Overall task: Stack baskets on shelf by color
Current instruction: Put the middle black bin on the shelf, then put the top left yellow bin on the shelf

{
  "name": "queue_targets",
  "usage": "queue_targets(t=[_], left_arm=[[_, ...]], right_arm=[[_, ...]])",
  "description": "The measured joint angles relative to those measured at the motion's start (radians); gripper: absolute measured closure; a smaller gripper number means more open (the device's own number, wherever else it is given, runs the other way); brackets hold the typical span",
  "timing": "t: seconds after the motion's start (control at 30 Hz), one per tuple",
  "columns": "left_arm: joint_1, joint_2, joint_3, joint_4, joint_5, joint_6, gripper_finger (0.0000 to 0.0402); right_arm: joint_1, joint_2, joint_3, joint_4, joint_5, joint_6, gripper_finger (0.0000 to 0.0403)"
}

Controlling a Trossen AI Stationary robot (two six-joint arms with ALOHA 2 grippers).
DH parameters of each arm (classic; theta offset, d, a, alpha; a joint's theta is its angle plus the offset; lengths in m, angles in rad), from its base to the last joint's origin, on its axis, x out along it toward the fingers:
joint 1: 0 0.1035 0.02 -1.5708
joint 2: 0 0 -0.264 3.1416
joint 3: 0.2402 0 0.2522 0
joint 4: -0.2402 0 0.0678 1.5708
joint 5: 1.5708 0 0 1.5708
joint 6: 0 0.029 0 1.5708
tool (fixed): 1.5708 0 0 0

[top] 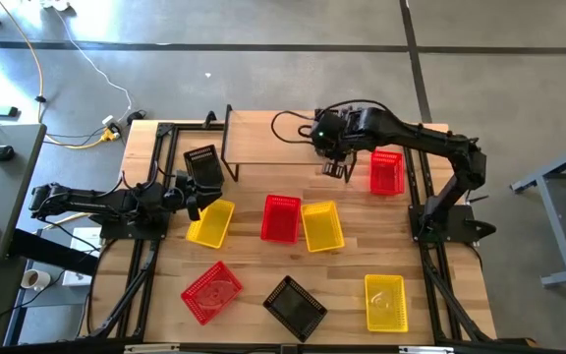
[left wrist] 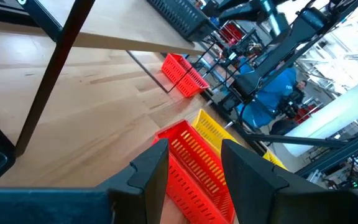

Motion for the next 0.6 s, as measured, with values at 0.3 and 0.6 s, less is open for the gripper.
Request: queue_targets(t=[0.3, 0.6], left_arm=[[0.0, 0.0, 0.009, -0.012, 0.008, 0.01, 0.0264], [0.0, 0.004, 0.181, -0.181, 0.051, 0.179, 0.0281]], right_arm=[[0.0, -0.001, 0.097, -0.029, 0.0, 0.022, 0.0337], [0.022, -0.001, 0.233, -0.036, 0.004, 0.083, 0.0337]])
